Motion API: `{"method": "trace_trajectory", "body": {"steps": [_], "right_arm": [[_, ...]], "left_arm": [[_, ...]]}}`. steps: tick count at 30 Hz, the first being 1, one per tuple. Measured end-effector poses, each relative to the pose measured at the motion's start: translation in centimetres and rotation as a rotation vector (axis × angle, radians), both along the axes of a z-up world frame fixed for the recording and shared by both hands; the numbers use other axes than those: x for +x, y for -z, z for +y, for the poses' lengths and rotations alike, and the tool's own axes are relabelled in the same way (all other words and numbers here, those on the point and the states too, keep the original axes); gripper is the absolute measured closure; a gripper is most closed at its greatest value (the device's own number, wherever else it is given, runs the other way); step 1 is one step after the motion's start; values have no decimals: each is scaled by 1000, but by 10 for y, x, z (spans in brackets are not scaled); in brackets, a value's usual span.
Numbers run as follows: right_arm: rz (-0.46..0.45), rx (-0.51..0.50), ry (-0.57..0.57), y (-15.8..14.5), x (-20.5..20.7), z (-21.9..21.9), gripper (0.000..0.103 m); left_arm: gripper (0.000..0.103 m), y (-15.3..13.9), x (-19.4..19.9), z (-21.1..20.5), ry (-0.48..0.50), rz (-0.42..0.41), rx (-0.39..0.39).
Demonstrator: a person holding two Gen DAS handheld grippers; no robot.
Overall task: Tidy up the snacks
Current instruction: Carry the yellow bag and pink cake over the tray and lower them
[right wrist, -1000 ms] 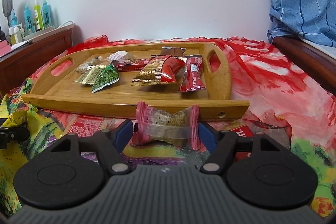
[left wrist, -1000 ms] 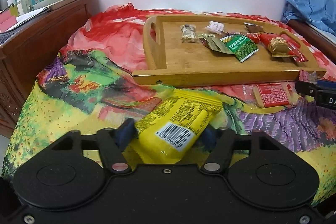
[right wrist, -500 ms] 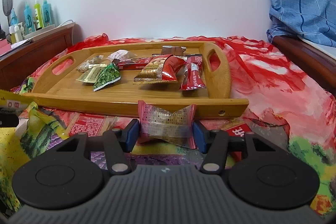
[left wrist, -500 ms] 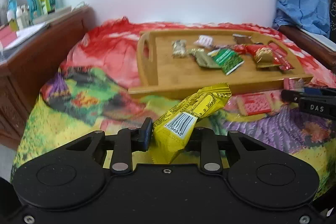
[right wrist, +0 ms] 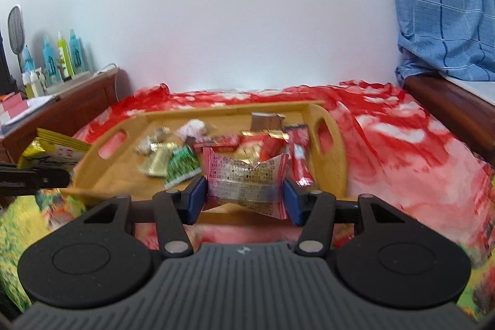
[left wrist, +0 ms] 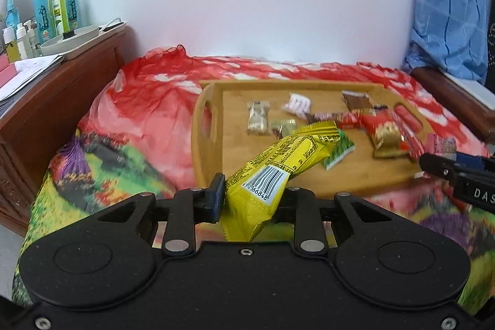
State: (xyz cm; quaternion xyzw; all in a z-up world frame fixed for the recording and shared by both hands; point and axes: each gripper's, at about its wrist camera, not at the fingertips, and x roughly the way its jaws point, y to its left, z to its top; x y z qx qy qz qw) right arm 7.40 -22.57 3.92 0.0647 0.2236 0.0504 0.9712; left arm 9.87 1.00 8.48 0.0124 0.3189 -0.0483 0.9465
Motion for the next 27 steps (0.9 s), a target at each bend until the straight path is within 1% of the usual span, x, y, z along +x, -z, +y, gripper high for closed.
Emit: {"method": "trace_trajectory", "body": {"steps": [3, 6, 10, 14, 21, 27], "right_arm": [[4, -1, -22, -6, 13, 7, 46], [28, -9, -50, -5, 27, 19, 46], [68, -27, -62, -1, 44, 36, 46], [115, -28, -57, 4, 60, 42, 46], [149, -37, -52, 11, 77, 45, 45], [166, -38, -42, 15, 88, 46, 45]], "left_arm": [[78, -2, 16, -2, -5, -4, -22], [78, 1, 32, -6, -21, 5, -15], [78, 10, 56, -9, -52, 44, -8], [78, 22, 75, -11, -77, 74, 6], [78, 36, 97, -18, -87, 85, 46], [78, 42, 110, -20, -97, 88, 38]]}}
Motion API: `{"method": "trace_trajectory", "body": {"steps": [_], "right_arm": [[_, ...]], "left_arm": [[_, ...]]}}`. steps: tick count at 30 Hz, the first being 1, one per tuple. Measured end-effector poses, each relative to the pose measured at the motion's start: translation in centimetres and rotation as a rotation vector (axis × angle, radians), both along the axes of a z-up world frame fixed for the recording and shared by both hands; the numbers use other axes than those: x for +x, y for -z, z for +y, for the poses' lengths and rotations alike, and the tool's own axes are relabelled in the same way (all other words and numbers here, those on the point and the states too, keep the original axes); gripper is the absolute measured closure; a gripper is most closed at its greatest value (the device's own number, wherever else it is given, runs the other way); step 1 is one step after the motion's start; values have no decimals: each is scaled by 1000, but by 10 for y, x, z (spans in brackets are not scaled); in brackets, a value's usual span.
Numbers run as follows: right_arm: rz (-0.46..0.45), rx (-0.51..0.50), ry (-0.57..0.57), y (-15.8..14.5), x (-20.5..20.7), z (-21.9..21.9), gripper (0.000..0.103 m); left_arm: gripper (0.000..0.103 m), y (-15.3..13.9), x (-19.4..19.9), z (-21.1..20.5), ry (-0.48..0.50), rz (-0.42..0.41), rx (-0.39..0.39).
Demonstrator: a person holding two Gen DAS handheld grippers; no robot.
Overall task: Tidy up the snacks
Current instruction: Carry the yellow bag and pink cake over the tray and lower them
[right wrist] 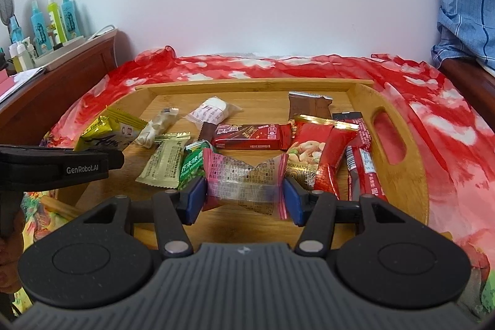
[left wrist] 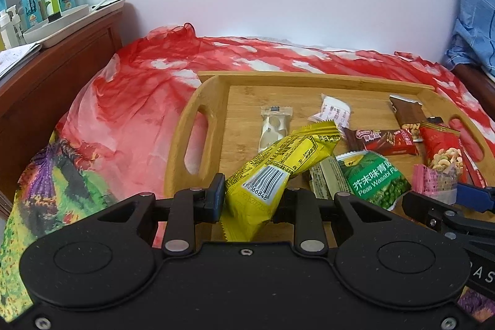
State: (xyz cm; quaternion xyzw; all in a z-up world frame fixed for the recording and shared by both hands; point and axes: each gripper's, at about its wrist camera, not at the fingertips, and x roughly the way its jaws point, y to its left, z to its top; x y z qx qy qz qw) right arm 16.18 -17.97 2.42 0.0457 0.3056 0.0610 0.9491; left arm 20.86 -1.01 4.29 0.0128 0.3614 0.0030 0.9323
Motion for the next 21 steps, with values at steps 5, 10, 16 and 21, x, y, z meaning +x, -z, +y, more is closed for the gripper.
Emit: {"method": "trace_trajectory", "body": {"steps": [5, 10, 16, 21], "right_arm": [[8, 17, 11, 3, 7, -2, 45], [9, 33, 21, 3, 11, -3, 44], [12, 35, 25, 4, 15, -3, 42], [12, 35, 21, 4, 15, -3, 38]], "left_arm": [[78, 3, 5, -1, 2, -2, -5], [77, 6, 8, 0, -4, -7, -5], [77, 7, 10, 1, 0, -16, -4], [76, 8, 11, -1, 4, -15, 5]]}}
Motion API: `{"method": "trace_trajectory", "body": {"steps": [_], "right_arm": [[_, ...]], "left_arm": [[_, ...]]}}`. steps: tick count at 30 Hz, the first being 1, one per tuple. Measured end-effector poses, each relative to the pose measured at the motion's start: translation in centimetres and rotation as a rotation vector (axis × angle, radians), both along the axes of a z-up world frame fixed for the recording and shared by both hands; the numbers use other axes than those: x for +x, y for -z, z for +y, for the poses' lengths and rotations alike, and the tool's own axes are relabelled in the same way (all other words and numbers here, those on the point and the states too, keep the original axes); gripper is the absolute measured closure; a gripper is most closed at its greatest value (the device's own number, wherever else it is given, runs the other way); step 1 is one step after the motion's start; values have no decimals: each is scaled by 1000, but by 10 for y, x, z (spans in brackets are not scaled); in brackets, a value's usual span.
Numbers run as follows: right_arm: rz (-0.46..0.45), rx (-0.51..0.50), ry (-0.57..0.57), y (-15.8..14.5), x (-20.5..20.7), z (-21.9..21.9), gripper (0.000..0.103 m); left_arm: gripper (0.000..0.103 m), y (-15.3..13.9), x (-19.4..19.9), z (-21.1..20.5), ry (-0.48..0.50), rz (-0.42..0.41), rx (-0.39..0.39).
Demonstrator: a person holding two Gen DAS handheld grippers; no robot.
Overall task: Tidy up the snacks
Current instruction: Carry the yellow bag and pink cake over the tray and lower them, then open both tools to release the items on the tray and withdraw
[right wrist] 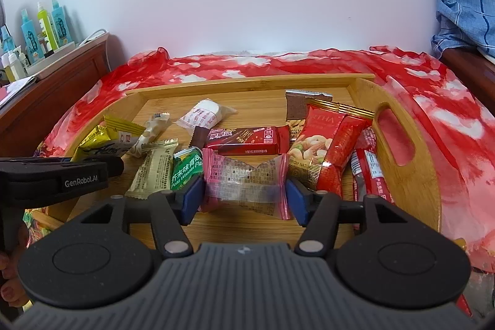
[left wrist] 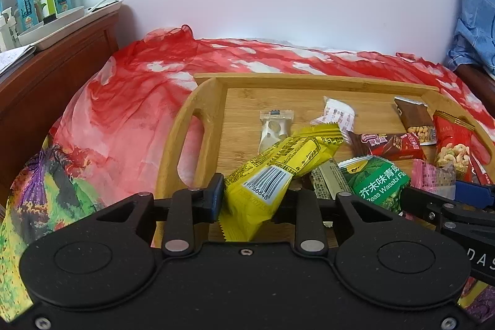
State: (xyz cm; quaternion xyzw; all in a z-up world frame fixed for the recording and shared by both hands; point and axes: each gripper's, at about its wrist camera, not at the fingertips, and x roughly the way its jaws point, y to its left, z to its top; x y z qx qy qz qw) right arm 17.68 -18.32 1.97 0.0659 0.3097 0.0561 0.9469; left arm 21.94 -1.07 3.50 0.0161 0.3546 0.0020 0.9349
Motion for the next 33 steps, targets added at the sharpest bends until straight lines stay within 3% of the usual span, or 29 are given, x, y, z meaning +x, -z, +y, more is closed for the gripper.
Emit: {"method": "trace_trajectory", "body": {"steps": [2, 4, 15, 33], "right_arm": [[-1, 0, -2, 0, 0, 0, 34], [-7, 1, -1, 0, 0, -1, 25], [-74, -19, -13, -9, -18, -8, 16], [-185, -148, -39, -21, -77, -25, 2]], "left_arm": [[74, 0, 0, -1, -5, 0, 2], [64, -1, 0, 0, -9, 6, -1], [26, -14, -16, 3, 13, -22, -21], [9, -31, -81, -7, 105, -65, -38]]}}
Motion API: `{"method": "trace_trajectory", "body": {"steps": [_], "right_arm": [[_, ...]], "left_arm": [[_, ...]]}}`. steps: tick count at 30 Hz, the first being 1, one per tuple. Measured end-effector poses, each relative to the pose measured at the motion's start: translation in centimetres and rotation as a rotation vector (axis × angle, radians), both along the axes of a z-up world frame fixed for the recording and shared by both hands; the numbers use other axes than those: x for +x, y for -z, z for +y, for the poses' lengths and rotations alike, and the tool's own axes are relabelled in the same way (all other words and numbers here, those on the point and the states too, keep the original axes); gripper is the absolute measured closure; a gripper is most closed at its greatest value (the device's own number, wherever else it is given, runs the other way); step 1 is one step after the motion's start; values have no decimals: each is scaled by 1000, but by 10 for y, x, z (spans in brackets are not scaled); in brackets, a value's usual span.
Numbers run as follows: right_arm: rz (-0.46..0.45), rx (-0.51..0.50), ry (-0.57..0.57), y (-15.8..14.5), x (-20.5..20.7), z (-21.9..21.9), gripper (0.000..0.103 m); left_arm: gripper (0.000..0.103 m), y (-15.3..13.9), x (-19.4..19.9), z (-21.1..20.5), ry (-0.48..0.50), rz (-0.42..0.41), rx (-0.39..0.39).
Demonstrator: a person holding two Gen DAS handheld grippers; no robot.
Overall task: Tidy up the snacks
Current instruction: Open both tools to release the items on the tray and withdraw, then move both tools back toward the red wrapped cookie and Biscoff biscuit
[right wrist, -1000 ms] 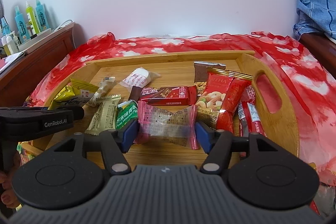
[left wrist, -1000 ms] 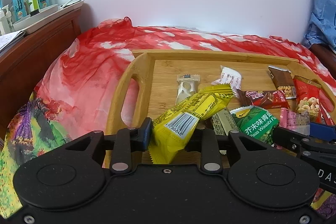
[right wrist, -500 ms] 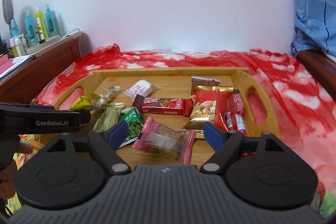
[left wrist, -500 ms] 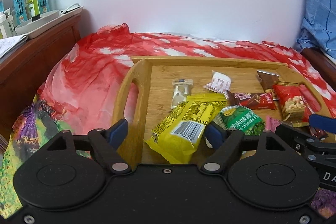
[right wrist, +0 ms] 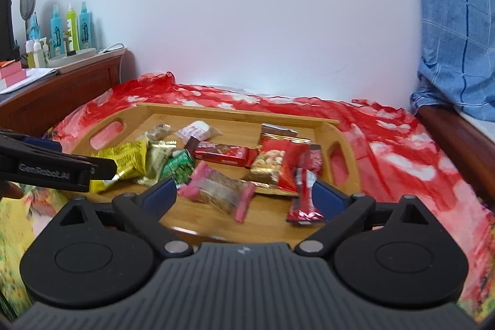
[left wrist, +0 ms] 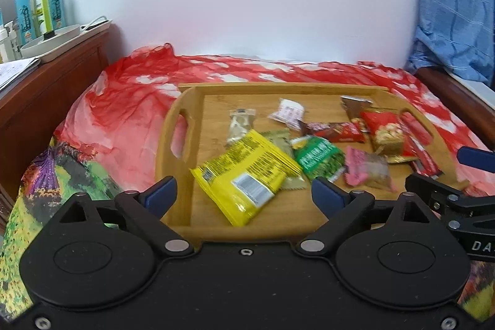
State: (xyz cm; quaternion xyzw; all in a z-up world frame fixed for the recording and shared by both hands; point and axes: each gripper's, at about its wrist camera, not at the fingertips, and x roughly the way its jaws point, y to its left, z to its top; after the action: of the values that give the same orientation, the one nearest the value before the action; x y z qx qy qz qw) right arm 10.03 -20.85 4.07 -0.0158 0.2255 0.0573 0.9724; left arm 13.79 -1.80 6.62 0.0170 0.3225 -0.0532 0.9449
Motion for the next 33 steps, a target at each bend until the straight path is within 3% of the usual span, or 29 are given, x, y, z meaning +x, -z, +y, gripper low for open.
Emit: {"method": "trace_trajectory", "body": {"steps": [14, 27, 33], "right_arm": [[8, -52, 18, 14, -45, -20, 0], [40, -36, 100, 24, -65, -35, 0], [59, -18, 179, 30, -63, -41, 0]], "left_arm": [[2, 2, -44, -20, 76, -23, -23], [2, 15, -61, -35, 111, 18, -26], [8, 21, -68, -44, 129, 37, -34]]}}
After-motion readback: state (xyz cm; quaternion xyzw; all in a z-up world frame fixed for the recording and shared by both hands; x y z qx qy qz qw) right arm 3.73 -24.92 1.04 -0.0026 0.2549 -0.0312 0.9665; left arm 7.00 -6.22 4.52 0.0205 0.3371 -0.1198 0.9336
